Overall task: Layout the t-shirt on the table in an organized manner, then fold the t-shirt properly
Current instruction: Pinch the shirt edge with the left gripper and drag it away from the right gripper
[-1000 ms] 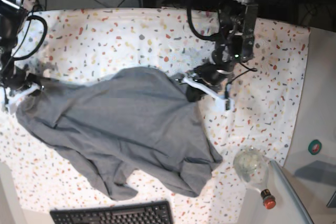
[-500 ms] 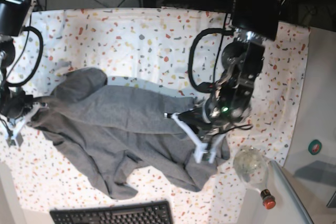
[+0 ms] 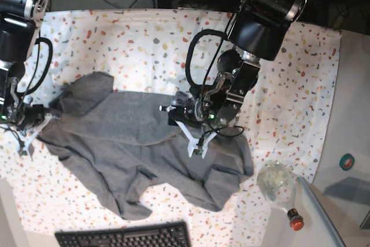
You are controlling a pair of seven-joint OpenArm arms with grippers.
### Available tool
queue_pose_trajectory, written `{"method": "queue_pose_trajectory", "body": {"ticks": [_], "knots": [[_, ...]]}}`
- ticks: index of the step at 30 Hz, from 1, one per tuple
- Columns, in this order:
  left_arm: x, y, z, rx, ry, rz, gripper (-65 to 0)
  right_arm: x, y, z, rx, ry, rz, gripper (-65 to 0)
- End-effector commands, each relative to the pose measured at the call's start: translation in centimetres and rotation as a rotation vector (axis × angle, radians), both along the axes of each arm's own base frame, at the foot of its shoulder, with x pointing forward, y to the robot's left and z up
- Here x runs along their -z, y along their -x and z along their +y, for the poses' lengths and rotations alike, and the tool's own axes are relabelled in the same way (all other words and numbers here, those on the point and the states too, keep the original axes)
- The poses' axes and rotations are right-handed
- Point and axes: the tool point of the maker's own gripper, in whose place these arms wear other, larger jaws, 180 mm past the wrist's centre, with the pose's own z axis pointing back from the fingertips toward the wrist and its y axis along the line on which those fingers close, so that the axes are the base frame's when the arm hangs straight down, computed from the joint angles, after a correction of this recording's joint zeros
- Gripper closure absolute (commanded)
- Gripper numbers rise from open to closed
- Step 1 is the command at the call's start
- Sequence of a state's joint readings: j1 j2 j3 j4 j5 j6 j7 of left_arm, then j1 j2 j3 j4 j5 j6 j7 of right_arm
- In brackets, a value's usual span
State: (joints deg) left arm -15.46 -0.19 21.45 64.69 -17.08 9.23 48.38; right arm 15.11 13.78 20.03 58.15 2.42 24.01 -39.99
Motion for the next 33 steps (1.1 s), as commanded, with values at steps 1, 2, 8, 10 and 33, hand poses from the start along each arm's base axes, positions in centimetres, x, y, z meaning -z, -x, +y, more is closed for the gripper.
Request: {"method": "queue_pose_trajectory", "body": {"ticks": [1,2,8,10,33], "knots": [[-2.3,-1.6,-0.4,0.003,0.025,-0.093,-45.1,-1.3,-1.1,-0.8,0.003,0.014,-0.044,0.0],[-2.8,-1.1,-0.3,0.004,0.038,-0.126,-50.5,-1.2,-1.0,-0.7,0.003,0.013,-0.042,0.0],[-5.2,1.9,7.1,-0.268,0.101,-0.365,-56.3,-0.6,-0.3,-0.5,0.001,0.009,-0.025,0.0],[-4.6,3.4,9.4,-0.320,0.090,-0.385,-56.3,-0.5,-0.1,-0.6,-0.001,0.011,-0.022,0.0],[1.8,3.9,7.4,-0.432,0.424,-0.205,-52.3,-0.3,0.0,-0.5,-0.003,0.010,-0.017,0.0]]}}
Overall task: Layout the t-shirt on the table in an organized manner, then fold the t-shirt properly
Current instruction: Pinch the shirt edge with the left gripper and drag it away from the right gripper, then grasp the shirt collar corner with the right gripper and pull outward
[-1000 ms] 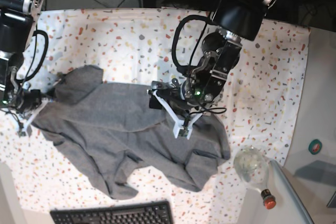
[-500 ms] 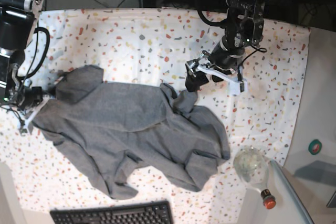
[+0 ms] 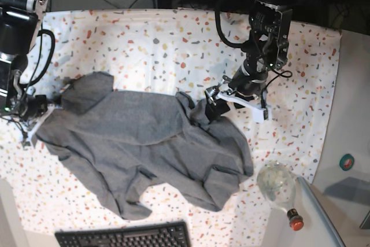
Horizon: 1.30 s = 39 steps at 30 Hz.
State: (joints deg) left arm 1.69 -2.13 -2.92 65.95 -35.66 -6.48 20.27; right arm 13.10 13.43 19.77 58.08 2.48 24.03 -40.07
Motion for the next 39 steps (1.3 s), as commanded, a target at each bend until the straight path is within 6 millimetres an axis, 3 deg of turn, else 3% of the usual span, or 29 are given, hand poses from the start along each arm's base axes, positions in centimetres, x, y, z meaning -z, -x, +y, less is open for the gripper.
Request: {"method": "queue_pose_trajectory", "body": {"ticks": [1,7,10,18,23,25,28,32,39], "knots": [[0.7,0.6,-1.3,0.038,0.015,0.048,-48.1,-1.6,-1.6,-0.9,0.003,0.016,-0.056,0.0],[0.8,0.5,-1.5,0.042,0.018,0.052,-10.5,-1.6,-1.6,-1.0,0.005,0.017,-0.055,0.0],[0.8,0.5,-1.4,0.040,0.016,0.052,-1.2,-1.6,-1.6,-1.0,0.005,0.017,-0.056,0.0],[-0.6,0.8,-0.1,0.046,-0.017,0.014,0.0,-2.2,-2.5,-1.0,0.006,0.016,-0.103,0.0],[-3.1,1.4,0.6,0.064,-0.047,-0.055,0.0,-2.9,-3.2,-0.9,0.004,0.020,-0.123,0.0],[-4.1,1.7,1.0,0.070,-0.063,-0.079,0.0,-3.0,-2.3,-1.2,0.005,0.036,-0.070,0.0],[-5.1,2.3,3.1,0.041,-0.124,-0.085,0.0,-2.5,0.0,-1.2,-0.007,0.064,-0.036,0.0],[-7.0,2.7,4.7,0.028,-0.176,-0.113,0.0,-2.6,1.3,-1.5,-0.020,0.090,-0.049,0.0],[-9.7,2.7,5.4,0.060,-0.220,-0.176,0.0,-6.1,0.6,-2.2,-0.020,0.146,-0.117,0.0]]}}
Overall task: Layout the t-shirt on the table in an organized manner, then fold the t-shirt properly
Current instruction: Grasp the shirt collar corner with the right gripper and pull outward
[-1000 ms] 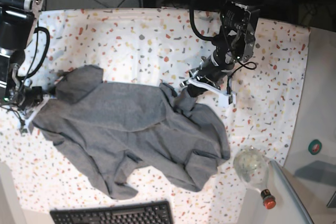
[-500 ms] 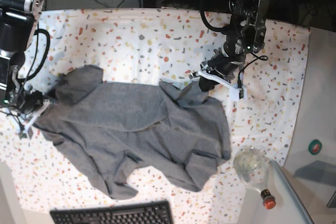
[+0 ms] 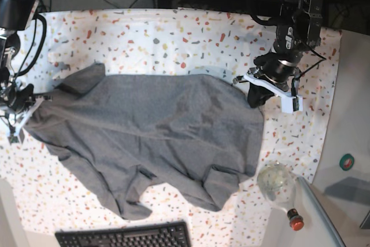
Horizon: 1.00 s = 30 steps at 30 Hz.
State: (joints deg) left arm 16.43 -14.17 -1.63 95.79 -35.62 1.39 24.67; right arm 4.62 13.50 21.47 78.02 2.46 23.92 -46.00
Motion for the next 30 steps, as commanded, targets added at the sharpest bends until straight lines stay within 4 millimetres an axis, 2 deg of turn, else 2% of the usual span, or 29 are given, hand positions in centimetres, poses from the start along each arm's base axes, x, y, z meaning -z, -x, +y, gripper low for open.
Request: {"method": "queue_pose_trajectory", "body": {"ticks": [1,4,6,9,13,16,17,18,21,23,25,27,29,30], "knots": [[-1.5,-0.9,0.0,0.004,0.002,-0.055,0.0,-2.3,-1.8,-0.5,0.001,0.023,-0.048,0.0],[-1.7,-1.2,1.0,-0.023,-0.004,-0.063,0.0,-3.8,-4.0,0.2,0.041,-0.003,-0.051,0.0],[-1.4,-1.2,1.3,-0.034,-0.007,-0.055,0.0,-3.8,-5.4,0.6,0.114,-0.044,-0.055,0.0],[-0.9,-1.2,1.5,-0.038,-0.008,-0.043,0.0,-2.6,-8.1,3.1,0.078,-0.073,-0.032,0.0],[0.3,-0.8,2.3,-0.058,-0.013,-0.011,0.0,0.3,-10.8,6.2,0.047,-0.083,-0.017,0.0],[0.8,-0.5,2.9,-0.072,-0.018,0.004,0.0,2.0,-11.9,6.9,0.087,-0.071,-0.005,0.0],[0.9,-0.4,2.9,-0.072,-0.020,0.005,0.0,2.5,-11.8,6.8,0.100,-0.062,0.014,0.0],[0.9,-0.4,2.8,-0.071,-0.018,0.007,0.0,2.6,-11.9,6.8,0.107,-0.055,0.025,-3.0],[0.9,-0.4,2.9,-0.070,-0.021,0.007,0.0,1.8,-12.2,6.8,0.102,-0.050,0.009,-24.3],[1.2,-0.4,3.1,-0.072,-0.024,0.014,0.0,0.3,-12.2,6.7,0.091,-0.038,-0.046,-32.0],[1.5,-0.3,3.3,-0.077,-0.025,0.024,0.0,-2.3,-11.7,6.1,0.107,-0.036,-0.142,-32.7],[1.6,-0.3,3.4,-0.078,-0.028,0.027,0.0,-4.6,-9.6,4.6,0.152,-0.030,-0.219,-32.9],[1.6,-0.3,3.4,-0.078,-0.028,0.027,0.0,-4.9,-7.2,4.0,0.182,-0.029,-0.226,-32.7],[1.6,-0.3,3.4,-0.078,-0.028,0.027,0.0,-3.9,-5.8,4.2,0.194,-0.038,-0.201,-32.4]]}}
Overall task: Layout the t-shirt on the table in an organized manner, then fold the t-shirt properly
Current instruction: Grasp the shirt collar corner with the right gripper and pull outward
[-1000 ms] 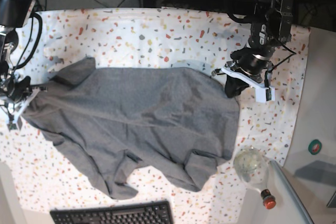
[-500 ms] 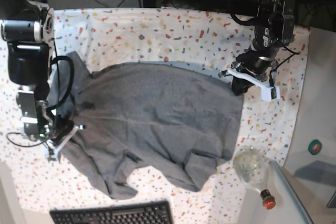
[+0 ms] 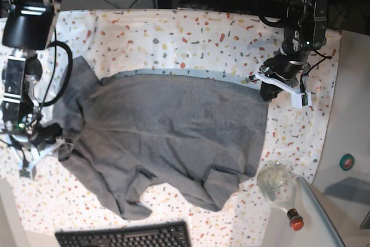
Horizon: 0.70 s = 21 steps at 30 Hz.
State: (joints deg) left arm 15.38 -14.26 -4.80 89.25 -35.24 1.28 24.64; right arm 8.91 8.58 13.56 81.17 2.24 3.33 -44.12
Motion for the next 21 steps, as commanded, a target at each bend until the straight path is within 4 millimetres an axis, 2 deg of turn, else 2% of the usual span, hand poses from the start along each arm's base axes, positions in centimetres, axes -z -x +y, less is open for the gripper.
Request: {"method": "queue_pose_trajectory", "body": {"ticks": [1,3,4,7,10,11,14,15,17,21], "knots": [[-1.2,-0.9,0.1,0.001,0.000,-0.048,0.0,0.3,0.6,0.3,0.004,-0.014,-0.001,-31.7],[-1.3,-0.9,0.0,0.001,0.002,-0.050,0.0,2.1,2.9,-0.2,0.023,-0.016,0.041,-25.1],[-1.3,-0.9,0.1,0.002,0.000,-0.050,0.0,3.0,3.7,-0.3,0.024,-0.013,0.047,-18.9],[-1.4,-1.1,0.0,0.002,0.002,-0.056,0.0,5.5,4.5,-0.6,0.033,-0.025,0.072,0.0],[-1.4,-1.1,-0.2,0.003,0.005,-0.055,0.0,7.2,4.7,-0.5,0.046,-0.052,0.117,0.0],[-1.3,-1.0,-0.1,0.002,0.005,-0.052,0.0,7.1,4.6,-0.6,0.047,-0.064,0.110,0.0],[-1.2,-0.9,-0.1,0.002,0.005,-0.048,0.0,6.9,4.9,-0.2,0.041,-0.143,0.085,-13.5],[-1.1,-0.8,-0.1,0.002,0.005,-0.046,0.0,7.2,5.3,-0.2,0.040,-0.140,0.095,-14.6],[-1.1,-0.7,0.0,0.003,0.001,-0.043,0.0,7.9,6.3,-0.2,0.039,-0.133,0.120,-13.2],[-1.0,-0.7,0.2,0.003,-0.002,-0.042,0.0,9.7,9.4,2.4,-0.037,-0.127,0.182,-10.5]]}}
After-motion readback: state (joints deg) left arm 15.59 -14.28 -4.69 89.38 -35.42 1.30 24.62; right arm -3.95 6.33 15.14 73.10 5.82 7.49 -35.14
